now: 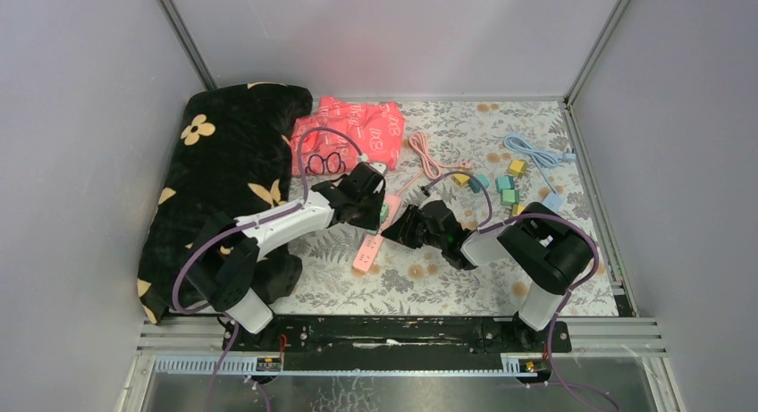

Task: Insert the plug
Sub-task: Insert the plug into the socket.

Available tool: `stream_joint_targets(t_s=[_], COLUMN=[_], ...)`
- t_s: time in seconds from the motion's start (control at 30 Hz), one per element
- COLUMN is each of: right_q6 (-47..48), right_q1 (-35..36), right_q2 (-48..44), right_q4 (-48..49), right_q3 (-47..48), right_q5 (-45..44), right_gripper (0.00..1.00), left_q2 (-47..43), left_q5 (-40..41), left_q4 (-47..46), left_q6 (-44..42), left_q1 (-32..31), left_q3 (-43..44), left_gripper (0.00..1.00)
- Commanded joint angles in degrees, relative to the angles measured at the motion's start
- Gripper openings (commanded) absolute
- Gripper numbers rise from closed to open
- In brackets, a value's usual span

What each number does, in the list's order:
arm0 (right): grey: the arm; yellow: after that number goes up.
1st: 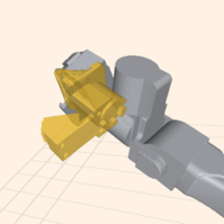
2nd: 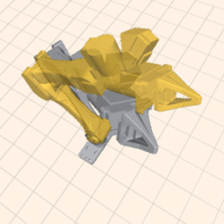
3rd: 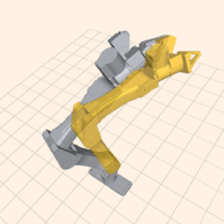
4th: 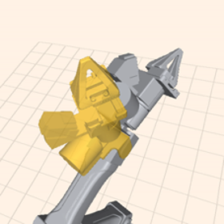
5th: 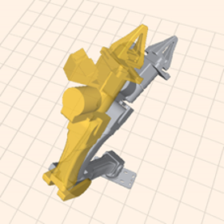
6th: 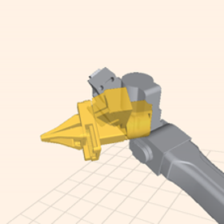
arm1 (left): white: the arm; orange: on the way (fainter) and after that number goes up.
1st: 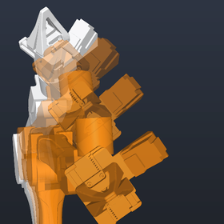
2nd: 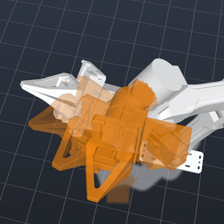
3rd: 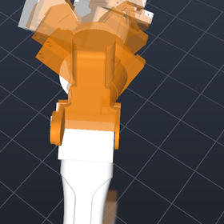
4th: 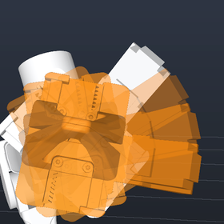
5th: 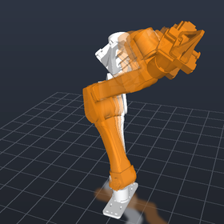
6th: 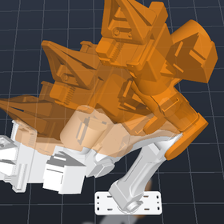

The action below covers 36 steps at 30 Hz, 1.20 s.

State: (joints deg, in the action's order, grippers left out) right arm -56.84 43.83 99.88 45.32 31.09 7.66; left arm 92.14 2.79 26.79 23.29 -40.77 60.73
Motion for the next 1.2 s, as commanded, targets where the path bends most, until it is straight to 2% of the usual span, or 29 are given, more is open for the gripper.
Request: stream_joint_targets(t_s=[0.0,0.2,0.8,1.17], right_q6=[1.86,1.86,2.52,2.79], right_q1=[0.79,1.06,1.86,2.13], right_q2=[0.63,1.22,1.46,1.71], right_q4=[-2.25,-1.82,-2.43,-2.47], right_q3=[-0.41,-0.25,0.28,0.54], right_q5=[0.40,0.69,0.43,0.40], right_gripper=[0.24,0.24,0.24,0.24], left_q2=[-1.72,-1.00,3.91,6.62], left_q5=[-2.91,-4.14,3.92,4.02], left_q4=[-3.15,-3.75,-1.85,-1.48], left_q6=[1.59,2.17,2.33,2.20], left_q1=[2.63,3.21,-2.89,-4.25], left_q3=[-2.99,-3.83,-1.91,-1.01], left_gripper=[0.00,0.00,0.00,0.00])
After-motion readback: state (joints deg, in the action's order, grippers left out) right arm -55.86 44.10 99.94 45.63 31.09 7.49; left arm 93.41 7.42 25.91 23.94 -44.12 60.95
